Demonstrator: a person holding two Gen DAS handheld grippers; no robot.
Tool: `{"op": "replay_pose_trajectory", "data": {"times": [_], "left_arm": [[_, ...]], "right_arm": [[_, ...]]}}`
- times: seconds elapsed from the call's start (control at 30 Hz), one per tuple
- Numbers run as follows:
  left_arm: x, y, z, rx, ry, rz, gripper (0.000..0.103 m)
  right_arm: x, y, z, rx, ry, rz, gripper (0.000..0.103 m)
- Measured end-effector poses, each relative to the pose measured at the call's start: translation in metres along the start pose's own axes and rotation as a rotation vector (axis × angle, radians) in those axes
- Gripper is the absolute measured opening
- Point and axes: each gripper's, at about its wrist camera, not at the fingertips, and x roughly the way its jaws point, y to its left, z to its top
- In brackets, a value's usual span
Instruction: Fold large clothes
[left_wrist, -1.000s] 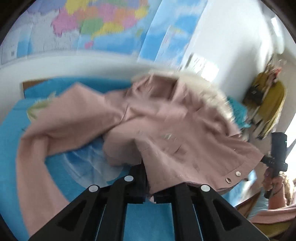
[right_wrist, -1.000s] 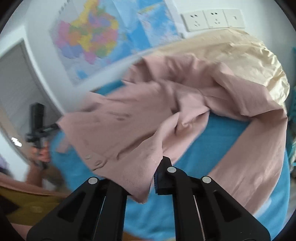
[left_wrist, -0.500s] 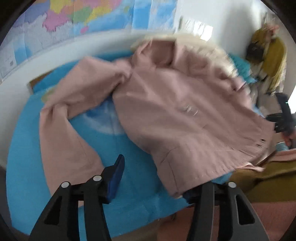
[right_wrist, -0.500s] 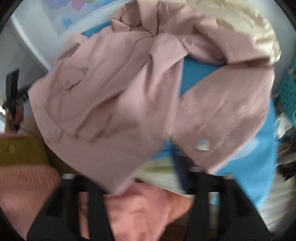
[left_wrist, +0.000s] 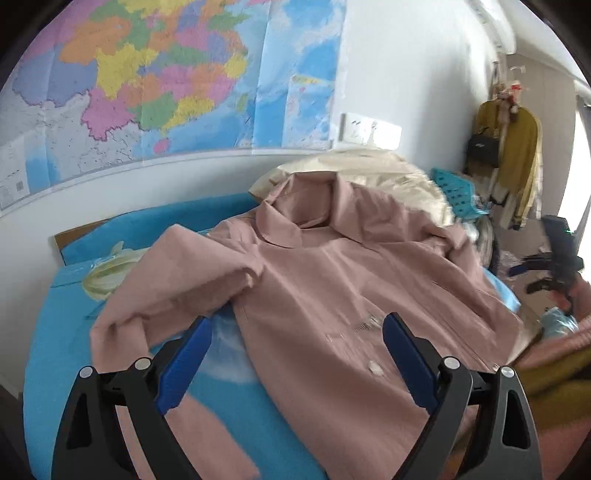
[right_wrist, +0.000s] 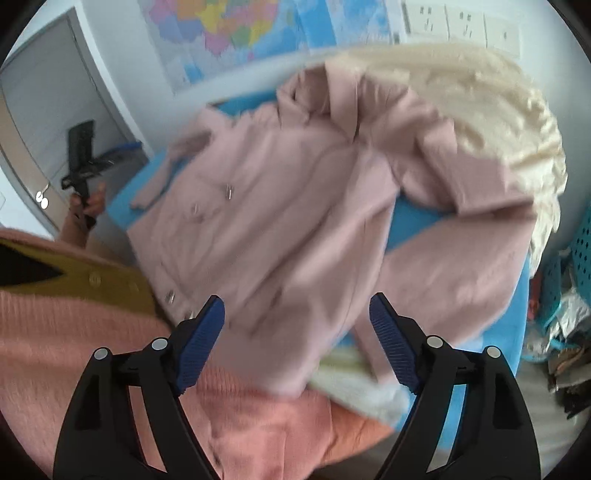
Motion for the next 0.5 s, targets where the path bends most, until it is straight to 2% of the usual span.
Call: {"op": "replay_pose_trajectory", "data": {"times": [0.03, 0.07, 0.17, 0.27, 0.33, 0.43, 0.5], "left_arm": [[0.014, 0.0, 0.007, 0.0, 0.014, 0.009, 0.091], [0.034, 0.002, 0.02, -0.002, 0.033, 0.03, 0.09], [0.082, 0.007, 0.052, -0.012, 0.064, 0.024, 0.089], [0.135, 0.007, 0.081, 0.006, 0.086, 0.115, 0.083], [0.176, 0.008, 0.1, 0.008, 0.118, 0.162, 0.081], [0.224, 0.015, 0.117, -0.003, 0.175, 0.22, 0.07], [0.258, 0.02, 0.126, 0.022, 0.214, 0.268, 0.067]], "right_arm": [[0.001, 0.0, 0.009, -0.009, -0.034, -0.018, 0.078], [0.006, 0.002, 0.027, -0.029, -0.081, -0.079, 0.078], [0.027, 0.003, 0.074, -0.102, -0.159, -0.223, 0.078], [0.066, -0.009, 0.137, -0.122, -0.212, -0.324, 0.075], [0.101, -0.022, 0.175, -0.14, -0.189, -0.394, 0.071], [0.161, -0.042, 0.227, -0.179, -0.132, -0.445, 0.07], [0.189, -0.054, 0.246, -0.196, -0.085, -0.473, 0.069]]}}
